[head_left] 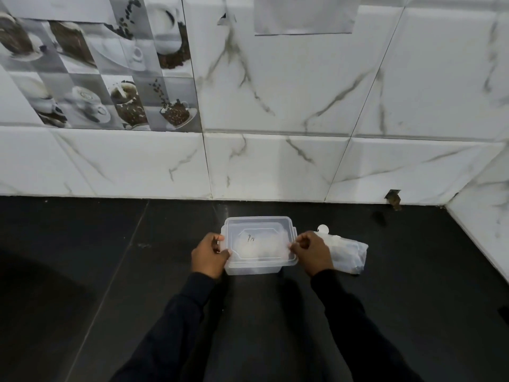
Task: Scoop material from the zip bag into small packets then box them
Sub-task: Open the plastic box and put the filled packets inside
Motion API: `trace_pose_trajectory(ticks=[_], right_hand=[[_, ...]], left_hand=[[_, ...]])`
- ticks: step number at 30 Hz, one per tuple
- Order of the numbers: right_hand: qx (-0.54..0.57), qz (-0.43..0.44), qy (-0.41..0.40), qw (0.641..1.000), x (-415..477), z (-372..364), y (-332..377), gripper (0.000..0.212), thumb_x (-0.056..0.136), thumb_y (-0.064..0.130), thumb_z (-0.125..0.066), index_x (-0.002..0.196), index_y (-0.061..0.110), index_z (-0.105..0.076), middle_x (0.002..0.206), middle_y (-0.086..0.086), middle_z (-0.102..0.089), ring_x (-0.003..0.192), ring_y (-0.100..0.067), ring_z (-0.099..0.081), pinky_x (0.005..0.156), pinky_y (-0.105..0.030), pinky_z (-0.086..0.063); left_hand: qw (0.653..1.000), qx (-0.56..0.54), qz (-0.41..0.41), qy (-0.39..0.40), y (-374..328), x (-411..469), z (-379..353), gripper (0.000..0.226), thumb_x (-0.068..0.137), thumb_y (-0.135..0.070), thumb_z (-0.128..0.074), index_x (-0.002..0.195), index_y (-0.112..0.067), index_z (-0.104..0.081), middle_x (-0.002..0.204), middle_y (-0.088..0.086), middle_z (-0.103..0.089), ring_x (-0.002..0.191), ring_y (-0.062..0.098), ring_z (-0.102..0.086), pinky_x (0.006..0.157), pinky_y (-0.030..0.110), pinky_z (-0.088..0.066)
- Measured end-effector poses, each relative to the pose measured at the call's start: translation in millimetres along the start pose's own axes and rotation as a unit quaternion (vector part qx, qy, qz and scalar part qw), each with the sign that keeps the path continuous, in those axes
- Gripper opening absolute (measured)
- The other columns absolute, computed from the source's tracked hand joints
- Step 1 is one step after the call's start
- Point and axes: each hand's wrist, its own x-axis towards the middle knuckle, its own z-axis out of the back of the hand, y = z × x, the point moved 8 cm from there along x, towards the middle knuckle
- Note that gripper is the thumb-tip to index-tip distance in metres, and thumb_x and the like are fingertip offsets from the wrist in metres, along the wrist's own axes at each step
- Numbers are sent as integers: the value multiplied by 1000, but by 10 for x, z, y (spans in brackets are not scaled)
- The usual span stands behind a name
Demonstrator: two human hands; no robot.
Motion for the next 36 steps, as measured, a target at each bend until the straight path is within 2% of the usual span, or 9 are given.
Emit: trace_pose_trajectory(ticks=[3, 12, 19, 25, 27, 29, 32, 34, 36], right_hand=[[-48, -7, 11, 999, 100, -223, -95, 20, 83, 20, -74, 88, 18, -55, 85, -3, -63, 81, -22, -60, 72, -24, -39], [-111, 31, 11, 993, 310, -360, -62, 20, 84, 21, -71, 99, 12, -61, 84, -2, -61, 80, -20, -57, 75, -27, -42], [-127, 29, 28, 991, 458, -409, -41, 21, 82, 22, -74, 99, 14, -66, 85, 1, -63, 83, -19, -62, 79, -28, -48], [-84, -9, 15, 996, 473, -405, -188, 13, 78, 21, -76, 82, 20, -64, 82, 1, -68, 82, -19, -65, 77, -28, -51], [-52, -47, 21, 997, 499, -412, -234, 15, 77, 19, -77, 80, 18, -63, 84, -3, -70, 80, -22, -66, 75, -32, -54], [59, -160, 88, 981, 476, -487, -376, 20, 80, 18, -76, 93, 16, -60, 90, -8, -68, 78, -24, -63, 67, -35, -56], [229, -314, 216, 896, 288, -625, -511, 20, 86, 14, -71, 101, 12, -58, 99, -14, -65, 87, -28, -61, 75, -39, -54], [250, -335, 220, 882, 262, -597, -545, 18, 84, 9, -70, 100, 8, -63, 99, -14, -66, 88, -28, -63, 74, -37, -54], [257, -324, 183, 892, 331, -548, -542, 23, 79, 0, -72, 100, 3, -64, 92, -13, -68, 81, -25, -64, 70, -37, -55]], left_hand=[[998, 53, 18, -26, 58, 86, -109, 25, 79, -9, -65, 103, -17, -62, 95, 7, -65, 85, 23, -60, 89, 39, -55], [987, 140, 41, -67, 98, 199, -131, 29, 83, -13, -61, 112, -11, -59, 110, 12, -60, 103, 32, -59, 91, 40, -47], [992, 96, 75, -41, 217, 306, -122, 21, 78, -16, -65, 97, -9, -62, 101, 10, -65, 93, 28, -60, 84, 37, -51], [993, 51, 105, -15, 344, 382, -117, 15, 74, -7, -68, 85, -8, -58, 91, 10, -65, 79, 23, -60, 66, 30, -46], [992, 26, 127, -10, 427, 445, -104, 18, 73, -5, -71, 82, -8, -55, 91, 12, -67, 76, 23, -60, 64, 32, -49], [984, -25, 174, 31, 517, 477, -160, 24, 76, -11, -75, 90, -11, -55, 93, 11, -68, 78, 25, -62, 67, 35, -53], [937, -149, 285, 135, 589, 438, -365, 29, 83, -12, -74, 108, -7, -59, 100, 14, -67, 89, 31, -64, 70, 41, -57], [919, -176, 315, 160, 582, 433, -385, 28, 82, -6, -74, 106, 0, -63, 101, 17, -68, 90, 32, -64, 70, 42, -57], [924, -159, 311, 155, 602, 513, -352, 29, 75, -7, -81, 99, 2, -65, 93, 17, -70, 82, 29, -65, 67, 39, -57]])
